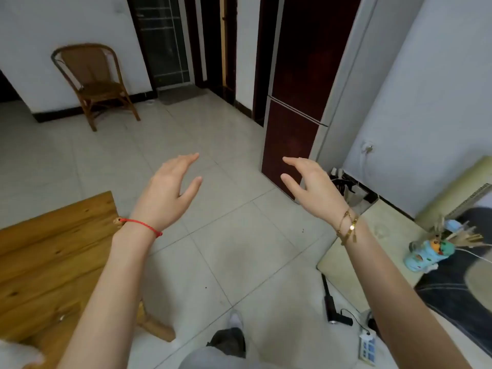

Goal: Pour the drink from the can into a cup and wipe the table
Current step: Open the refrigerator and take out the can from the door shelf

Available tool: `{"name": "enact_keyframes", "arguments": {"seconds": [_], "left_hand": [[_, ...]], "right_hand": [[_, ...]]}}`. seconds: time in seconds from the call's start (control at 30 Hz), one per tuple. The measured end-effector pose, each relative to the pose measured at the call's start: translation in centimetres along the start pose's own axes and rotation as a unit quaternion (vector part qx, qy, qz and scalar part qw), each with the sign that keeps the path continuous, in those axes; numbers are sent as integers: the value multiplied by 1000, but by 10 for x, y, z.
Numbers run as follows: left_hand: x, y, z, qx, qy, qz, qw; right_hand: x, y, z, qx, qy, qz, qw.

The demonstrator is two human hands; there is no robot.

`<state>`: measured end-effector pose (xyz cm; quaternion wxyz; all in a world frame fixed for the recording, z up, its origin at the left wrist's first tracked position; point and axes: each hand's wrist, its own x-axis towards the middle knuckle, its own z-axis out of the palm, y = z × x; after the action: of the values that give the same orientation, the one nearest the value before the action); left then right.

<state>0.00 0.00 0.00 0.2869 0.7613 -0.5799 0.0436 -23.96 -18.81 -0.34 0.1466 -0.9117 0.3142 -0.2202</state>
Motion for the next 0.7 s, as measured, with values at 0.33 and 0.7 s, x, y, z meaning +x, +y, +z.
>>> {"name": "enact_keyframes", "arguments": {"seconds": [0.33, 0.7], "left_hand": [[128, -85, 27, -5, -5, -28, 1000], [226, -155, 75, -42, -43, -47, 997]], "right_hand": [[142, 28, 37, 15, -16, 37, 999], [251, 62, 101, 37, -48, 42, 997]]}}
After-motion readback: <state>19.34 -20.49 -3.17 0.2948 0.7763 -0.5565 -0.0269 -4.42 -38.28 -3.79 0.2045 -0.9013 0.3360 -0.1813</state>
